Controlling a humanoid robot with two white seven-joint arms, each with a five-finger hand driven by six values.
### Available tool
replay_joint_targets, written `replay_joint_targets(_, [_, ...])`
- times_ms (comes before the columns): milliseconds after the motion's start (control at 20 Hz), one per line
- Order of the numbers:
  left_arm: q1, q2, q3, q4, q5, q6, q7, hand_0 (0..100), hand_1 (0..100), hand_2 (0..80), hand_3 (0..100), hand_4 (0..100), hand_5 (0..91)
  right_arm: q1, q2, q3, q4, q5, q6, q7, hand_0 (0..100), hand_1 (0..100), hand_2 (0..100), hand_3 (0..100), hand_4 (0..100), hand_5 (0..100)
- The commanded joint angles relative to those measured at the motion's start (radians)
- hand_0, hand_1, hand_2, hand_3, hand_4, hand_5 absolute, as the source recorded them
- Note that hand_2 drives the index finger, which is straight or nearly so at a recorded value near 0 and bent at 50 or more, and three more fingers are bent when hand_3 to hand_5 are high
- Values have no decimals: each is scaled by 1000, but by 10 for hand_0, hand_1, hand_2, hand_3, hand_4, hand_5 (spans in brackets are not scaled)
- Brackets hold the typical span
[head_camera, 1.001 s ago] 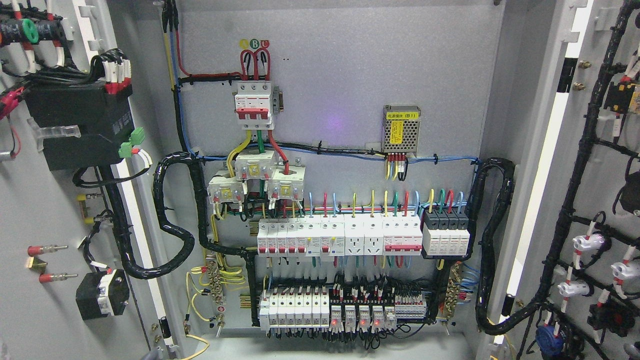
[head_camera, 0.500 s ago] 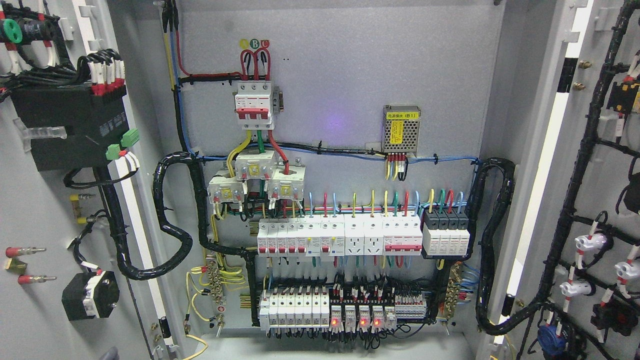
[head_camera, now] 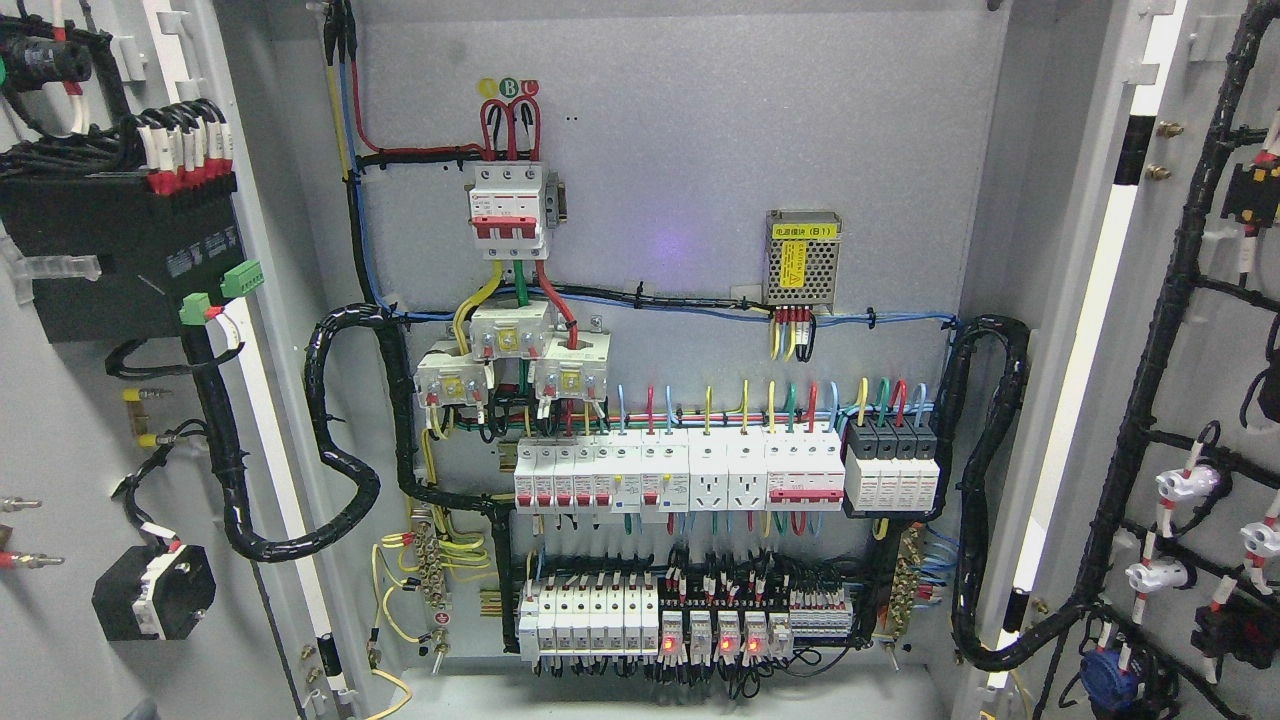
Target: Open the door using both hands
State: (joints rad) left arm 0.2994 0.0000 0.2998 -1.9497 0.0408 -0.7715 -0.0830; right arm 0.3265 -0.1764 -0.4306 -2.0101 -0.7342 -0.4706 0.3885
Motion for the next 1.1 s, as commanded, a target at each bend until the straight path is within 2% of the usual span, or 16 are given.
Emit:
replay_joint_targets(0, [1,-6,104,28,16,-615,2,120,556,0,0,0,0,2,23,-42,13,-2,1,0,73,137,0,0,0,0])
replay_joint_targets(150, [1,-6,143,43,47,-577,2,120,556,0,0,0,0,6,23,-43,19,-2,1,0,73,137,0,0,0,0])
replay_joint_targets(400, [-5,9,186,106,47,-539,2,120,556,0,0,0,0,14,25,-51,31,-2,1,0,73,136,0,0,0,0])
replay_joint_targets(751, [-16,83,219,185,51,-519,5,120,556,0,0,0,0,32,26,-37,37,-1,3,0,73,137,0,0,0,0])
replay_joint_targets(1051, [-86,150,217,308,48,-506,5,120,556,0,0,0,0,42,26,-36,48,-2,3,0,73,136,0,0,0,0])
